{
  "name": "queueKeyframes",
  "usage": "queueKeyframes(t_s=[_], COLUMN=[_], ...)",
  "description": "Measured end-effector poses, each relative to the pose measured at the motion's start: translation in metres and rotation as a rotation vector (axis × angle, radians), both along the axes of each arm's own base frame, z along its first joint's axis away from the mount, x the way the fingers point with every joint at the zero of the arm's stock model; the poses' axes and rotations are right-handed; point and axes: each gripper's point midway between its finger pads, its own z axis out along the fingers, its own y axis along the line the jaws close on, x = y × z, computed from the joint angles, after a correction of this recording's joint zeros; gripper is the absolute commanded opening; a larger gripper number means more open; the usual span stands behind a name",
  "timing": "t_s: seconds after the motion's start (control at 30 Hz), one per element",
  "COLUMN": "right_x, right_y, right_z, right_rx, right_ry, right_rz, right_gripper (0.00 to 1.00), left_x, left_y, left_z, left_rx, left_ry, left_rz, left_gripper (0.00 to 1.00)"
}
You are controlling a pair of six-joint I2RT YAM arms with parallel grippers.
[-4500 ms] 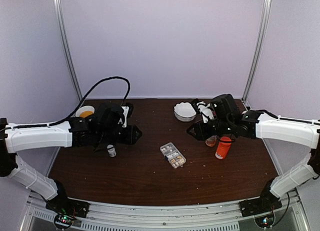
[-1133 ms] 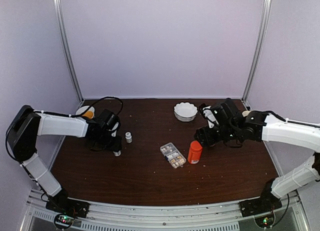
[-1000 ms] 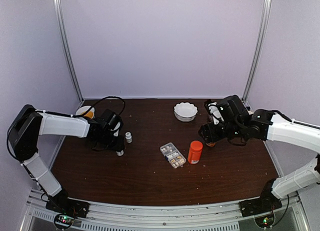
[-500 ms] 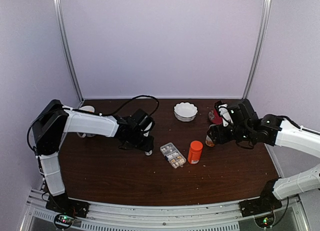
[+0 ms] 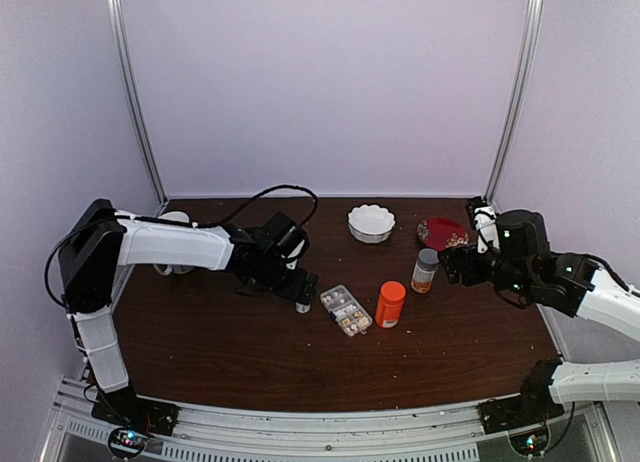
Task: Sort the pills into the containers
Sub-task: Move the pill bottle to the center of the board.
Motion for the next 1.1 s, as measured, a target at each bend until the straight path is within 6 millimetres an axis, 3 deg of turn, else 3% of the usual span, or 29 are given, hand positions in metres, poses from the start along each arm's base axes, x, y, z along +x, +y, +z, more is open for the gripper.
queueKeyframes(t_s=[0.2,0.3,0.5,0.6,0.83,1.1], right_x=[0.003,0.007,0.011,0.013,0.017,0.017], right_y=[-0.004,-0.002,0.001,0.002,0.0,-0.005], right_z=[0.002,-0.003,-0.006,-0.002,0.005,0.003], right_rx=[-0.009,-0.027,-0.041,-0.038,-0.036,-0.045], right_ry=[-0.014,0.004,0.021,0.016,0.008,0.02], right_rz=[-0.012,-0.011,-0.012,-0.013,-0.023,-0.035], right_gripper=[0.86,0.86,0.85,0.85,0.84,0.84], left_x=[0.012,0.031,0.061,0.068,0.075,0.08], left_y=[0.022,0.044,0.093,0.103,0.103,0.098], left_z=[0.07,0.089,0.065,0.044,0.004,0.0], left_rx=[-0.026,-0.029,0.054,0.086,0.119,0.112], left_ry=[-0.117,-0.153,-0.104,-0.064,0.021,0.035], left_rz=[0.042,0.095,0.185,0.195,0.171,0.159], left_gripper=[0.92,0.91,0.82,0.78,0.66,0.46])
